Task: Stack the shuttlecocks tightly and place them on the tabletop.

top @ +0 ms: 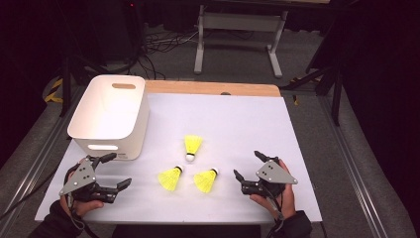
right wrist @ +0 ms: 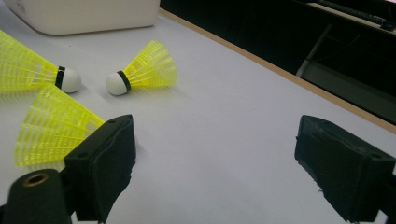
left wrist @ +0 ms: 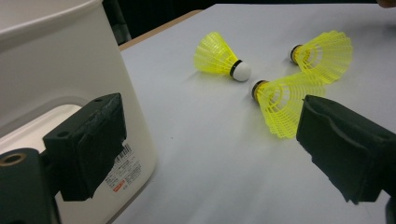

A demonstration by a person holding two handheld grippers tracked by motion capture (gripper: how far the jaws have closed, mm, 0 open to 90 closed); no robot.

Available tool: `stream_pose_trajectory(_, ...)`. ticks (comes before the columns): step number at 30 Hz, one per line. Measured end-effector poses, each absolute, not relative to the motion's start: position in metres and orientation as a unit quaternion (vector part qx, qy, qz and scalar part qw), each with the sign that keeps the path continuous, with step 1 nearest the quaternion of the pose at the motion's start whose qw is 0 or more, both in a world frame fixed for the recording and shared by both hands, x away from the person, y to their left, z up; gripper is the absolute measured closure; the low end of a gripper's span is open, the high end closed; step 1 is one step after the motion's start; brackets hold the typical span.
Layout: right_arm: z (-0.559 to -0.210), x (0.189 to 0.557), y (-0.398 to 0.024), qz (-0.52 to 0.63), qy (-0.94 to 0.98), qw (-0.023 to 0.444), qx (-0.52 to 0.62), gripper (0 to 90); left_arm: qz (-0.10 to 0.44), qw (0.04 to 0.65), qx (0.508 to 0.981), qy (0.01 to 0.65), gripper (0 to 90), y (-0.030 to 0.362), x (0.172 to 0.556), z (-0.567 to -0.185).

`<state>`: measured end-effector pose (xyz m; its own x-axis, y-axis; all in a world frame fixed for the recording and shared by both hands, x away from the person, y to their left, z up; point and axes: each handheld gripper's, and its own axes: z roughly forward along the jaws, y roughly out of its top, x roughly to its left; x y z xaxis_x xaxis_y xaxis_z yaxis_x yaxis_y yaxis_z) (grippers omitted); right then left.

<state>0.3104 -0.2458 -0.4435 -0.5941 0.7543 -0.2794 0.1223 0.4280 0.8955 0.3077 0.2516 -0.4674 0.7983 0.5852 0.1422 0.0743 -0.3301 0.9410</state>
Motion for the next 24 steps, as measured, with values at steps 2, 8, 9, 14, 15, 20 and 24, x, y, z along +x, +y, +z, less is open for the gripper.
stream_pose_trajectory(2, -0.446, 0.313, -0.249, 0.456, 0.769, 0.340, 0.294, 13.6, 0.234, 0.534, 0.786, 0.206, 9.4, 0.250, 0.308, -0.468)
stream_pose_trajectory(8, -0.449, 0.316, -0.249, 0.452, 0.768, 0.335, 0.306, 13.9, 0.225, 0.533, 0.790, 0.201, 10.4, 0.249, 0.307, -0.470)
stream_pose_trajectory(9, -0.449, 0.316, -0.248, 0.449, 0.770, 0.336, 0.304, 13.9, 0.225, 0.533, 0.790, 0.201, 10.6, 0.249, 0.307, -0.470)
stream_pose_trajectory(14, -0.453, 0.317, -0.243, 0.437, 0.780, 0.334, 0.299, 14.3, 0.220, 0.531, 0.795, 0.196, 11.3, 0.245, 0.306, -0.468)
stream_pose_trajectory(15, -0.453, 0.318, -0.242, 0.435, 0.782, 0.332, 0.298, 14.4, 0.217, 0.531, 0.796, 0.194, 11.4, 0.244, 0.306, -0.469)
stream_pose_trajectory(20, -0.456, 0.319, -0.242, 0.427, 0.790, 0.327, 0.295, 14.7, 0.215, 0.522, 0.803, 0.191, 12.4, 0.237, 0.309, -0.468)
stream_pose_trajectory(24, -0.456, 0.320, -0.243, 0.428, 0.789, 0.324, 0.299, 15.0, 0.212, 0.526, 0.800, 0.193, 12.8, 0.235, 0.312, -0.464)
